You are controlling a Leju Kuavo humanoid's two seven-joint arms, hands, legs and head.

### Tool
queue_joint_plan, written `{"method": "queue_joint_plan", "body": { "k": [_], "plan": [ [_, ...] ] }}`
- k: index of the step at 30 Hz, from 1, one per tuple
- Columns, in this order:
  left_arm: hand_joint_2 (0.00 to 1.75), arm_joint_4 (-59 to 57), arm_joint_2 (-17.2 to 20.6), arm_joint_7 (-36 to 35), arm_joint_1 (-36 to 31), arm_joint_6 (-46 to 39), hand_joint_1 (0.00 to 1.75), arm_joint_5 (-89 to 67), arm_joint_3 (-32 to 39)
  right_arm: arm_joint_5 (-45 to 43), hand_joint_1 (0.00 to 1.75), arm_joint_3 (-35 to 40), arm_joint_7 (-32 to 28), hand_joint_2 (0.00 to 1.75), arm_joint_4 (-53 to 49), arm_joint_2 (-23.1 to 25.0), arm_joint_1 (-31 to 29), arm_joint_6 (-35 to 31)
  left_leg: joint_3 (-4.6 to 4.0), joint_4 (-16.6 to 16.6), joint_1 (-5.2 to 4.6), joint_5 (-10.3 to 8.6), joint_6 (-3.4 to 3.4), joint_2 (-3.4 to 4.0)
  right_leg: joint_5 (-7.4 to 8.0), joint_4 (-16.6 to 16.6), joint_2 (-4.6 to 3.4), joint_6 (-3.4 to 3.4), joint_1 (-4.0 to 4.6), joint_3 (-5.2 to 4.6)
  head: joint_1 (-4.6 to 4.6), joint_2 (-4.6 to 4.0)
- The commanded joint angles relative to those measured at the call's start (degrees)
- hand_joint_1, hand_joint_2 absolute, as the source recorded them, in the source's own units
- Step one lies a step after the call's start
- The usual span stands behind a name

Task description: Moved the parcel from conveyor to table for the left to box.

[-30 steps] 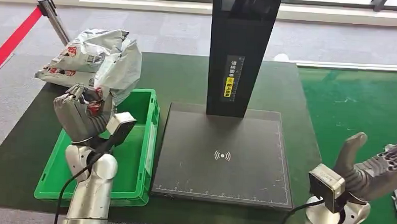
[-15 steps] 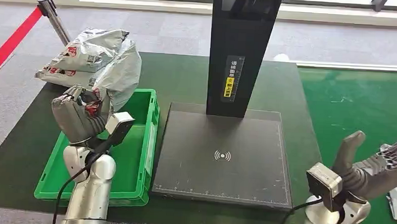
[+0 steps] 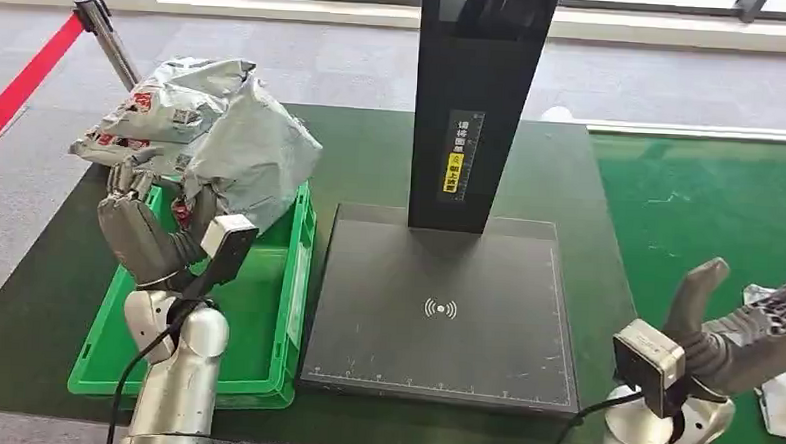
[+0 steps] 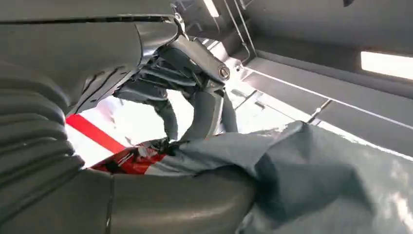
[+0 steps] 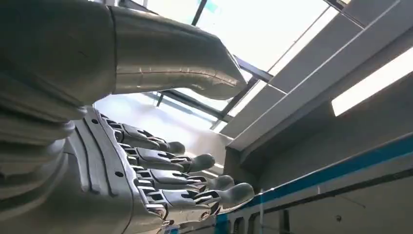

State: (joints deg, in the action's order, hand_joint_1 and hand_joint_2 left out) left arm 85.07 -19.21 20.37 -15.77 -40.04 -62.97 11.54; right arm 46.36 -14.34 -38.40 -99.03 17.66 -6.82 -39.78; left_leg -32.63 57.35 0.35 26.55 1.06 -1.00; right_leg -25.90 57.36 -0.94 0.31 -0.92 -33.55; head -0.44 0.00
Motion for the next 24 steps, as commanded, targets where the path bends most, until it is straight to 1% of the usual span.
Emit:
{"method": "queue_joint_plan", "body": {
  "k": [1,5,7,10,12,16,17,20,24],
  "plan": [
    [0.0,1.0,-0.8,-3.3,1.3,0.0,0.0,-2.2,1.8,0.1,0.0,0.4,1.3,1.75,1.1,-1.5,0.2,-0.2,0.08,-0.1,0.0,0.01,-0.02,0.09,0.0,-0.1,0.01,-0.01,0.01,0.07,0.0,0.0],
    [0.0,1.6,-0.8,-4.1,1.4,0.0,0.0,-2.1,2.4,-0.1,0.0,0.5,1.3,1.75,2.1,-2.1,0.1,-0.2,0.11,-0.1,0.04,0.02,-0.03,0.13,0.03,-0.1,0.01,-0.02,0.06,0.13,0.0,0.0],
    [0.0,2.3,-0.8,-3.9,1.7,0.0,0.0,-1.4,3.3,-0.1,0.0,1.3,2.4,1.75,3.6,-3.0,-0.1,-0.2,0.13,-0.1,0.03,0.01,-0.04,0.18,0.05,-0.2,-0.02,-0.02,0.06,0.15,0.0,0.0],
    [0.0,3.8,-0.8,-3.3,1.9,0.0,0.0,-0.4,5.0,-0.1,0.0,1.4,2.5,1.75,4.3,-3.1,-0.6,-0.2,0.12,-0.1,0.01,0.02,-0.03,0.2,0.04,-0.1,-0.08,-0.01,0.03,0.12,0.0,0.0],
    [0.0,5.5,-0.8,-2.1,2.0,0.0,0.0,2.1,6.8,0.2,0.0,1.9,3.1,1.75,4.0,-3.1,-0.1,-0.2,0.16,-0.1,0.03,0.02,-0.05,0.31,0.08,-0.2,-0.13,-0.03,0.06,0.14,0.0,0.0],
    [0.0,7.0,-0.8,0.1,2.1,0.0,0.0,5.4,9.1,0.2,0.0,2.2,3.2,1.75,3.3,-2.9,0.8,-0.2,0.1,-0.1,0.01,0.02,-0.02,0.21,0.03,-0.1,-0.09,-0.03,0.03,0.08,0.0,0.0],
    [1.75,7.6,-0.8,1.8,2.0,0.0,0.0,7.9,9.8,0.2,0.0,2.4,3.4,1.75,3.4,-3.2,0.8,-0.2,0.15,-0.1,0.04,0.03,-0.03,0.24,0.04,-0.1,-0.08,-0.04,0.07,0.14,0.0,0.0],
    [1.75,7.7,-0.8,4.0,2.0,0.0,0.0,11.7,10.3,0.4,0.0,2.2,3.8,1.75,3.8,-3.3,-0.2,-0.2,0.08,-0.1,0.01,0.02,-0.02,0.19,0.03,-0.1,-0.08,-0.02,0.05,0.07,-0.02,0.0],
    [1.75,7.5,-0.8,3.3,1.9,0.0,0.0,11.7,9.8,1.0,0.0,1.8,4.3,1.75,4.0,-3.1,-1.0,-0.2,0.05,0.0,0.01,0.01,-0.03,0.18,0.04,-0.1,-0.07,-0.01,0.05,0.05,0.02,0.0]
  ]
}}
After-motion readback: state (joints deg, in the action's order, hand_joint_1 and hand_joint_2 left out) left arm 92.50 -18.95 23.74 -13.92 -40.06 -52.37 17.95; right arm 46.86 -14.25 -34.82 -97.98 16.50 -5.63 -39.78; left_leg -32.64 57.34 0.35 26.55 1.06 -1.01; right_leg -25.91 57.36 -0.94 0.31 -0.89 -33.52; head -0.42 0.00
